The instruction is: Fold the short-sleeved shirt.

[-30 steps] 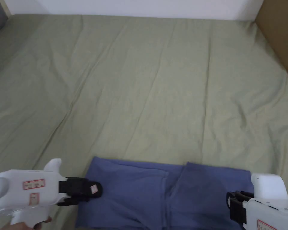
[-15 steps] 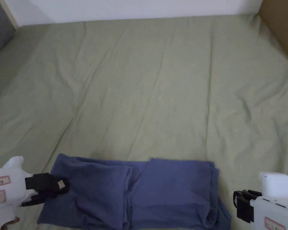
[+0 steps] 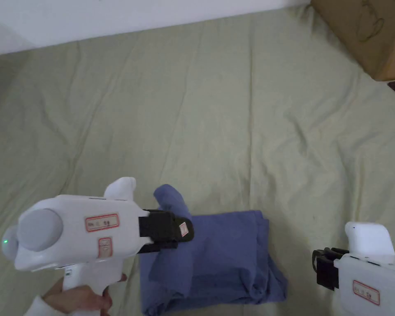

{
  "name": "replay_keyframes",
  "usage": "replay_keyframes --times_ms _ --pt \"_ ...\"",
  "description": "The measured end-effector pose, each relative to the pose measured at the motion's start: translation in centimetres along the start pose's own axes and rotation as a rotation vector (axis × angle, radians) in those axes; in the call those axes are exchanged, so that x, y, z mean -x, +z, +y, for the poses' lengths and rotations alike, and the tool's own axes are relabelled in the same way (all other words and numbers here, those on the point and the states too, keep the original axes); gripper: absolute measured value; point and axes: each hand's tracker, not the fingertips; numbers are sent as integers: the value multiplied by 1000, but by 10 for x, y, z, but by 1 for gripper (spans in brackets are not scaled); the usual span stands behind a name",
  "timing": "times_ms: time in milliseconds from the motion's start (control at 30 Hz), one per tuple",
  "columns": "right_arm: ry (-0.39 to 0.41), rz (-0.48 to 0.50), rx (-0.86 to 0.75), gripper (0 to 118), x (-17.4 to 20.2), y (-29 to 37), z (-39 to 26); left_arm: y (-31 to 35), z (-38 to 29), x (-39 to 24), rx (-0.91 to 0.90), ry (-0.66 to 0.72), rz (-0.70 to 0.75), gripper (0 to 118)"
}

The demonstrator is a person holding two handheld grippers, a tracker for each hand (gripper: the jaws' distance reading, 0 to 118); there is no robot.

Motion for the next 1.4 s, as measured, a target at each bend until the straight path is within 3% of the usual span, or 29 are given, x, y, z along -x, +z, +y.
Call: replay_keyframes --times_ms 67,200,267,300,367,400,433,567,667,700,733,800,833,1133,1167,1400 --pt "-14 -5 -6 0 -7 3 -3 -33 4 -13 24 -3 -47 8" --pt "-48 -29 -2 0 -20 8 -10 -74 10 -26 93 -30 -8 9" --pt "-60 -38 2 0 -27 9 -13 -92 16 -7 119 -69 12 14" --pt "-67 -46 8 0 -30 8 -14 -89 16 -4 128 -71 21 25" --pt "-72 -58 16 0 -34 8 -17 -103 21 -6 147 -66 14 80" --pt "-75 -64 19 0 -35 8 -18 -95 14 -9 160 -51 -6 102" --pt "-77 -67 21 0 -36 8 -18 -97 15 -8 174 -47 -31 113" --pt "-76 -69 24 0 -35 8 -17 -69 11 -11 120 -10 -41 108" --pt "-63 -64 23 0 -31 7 -16 -43 6 5 64 28 4 92" --pt "-58 -62 21 0 -29 6 -15 -36 4 10 44 28 20 78" --pt "-55 -59 20 0 -28 6 -14 -30 1 16 35 37 40 51" --pt "-48 -53 23 0 -25 4 -14 -30 -3 33 29 63 60 10" --pt "-44 -51 24 0 -24 3 -13 -27 -6 39 25 78 72 6" --pt "-26 -49 35 0 -19 2 -14 -58 -10 22 133 16 13 0" --pt "-28 -51 35 0 -20 3 -14 -107 -17 1 166 -22 19 0" --pt "-40 -65 40 0 -26 9 -18 -144 -30 11 285 -111 12 0"
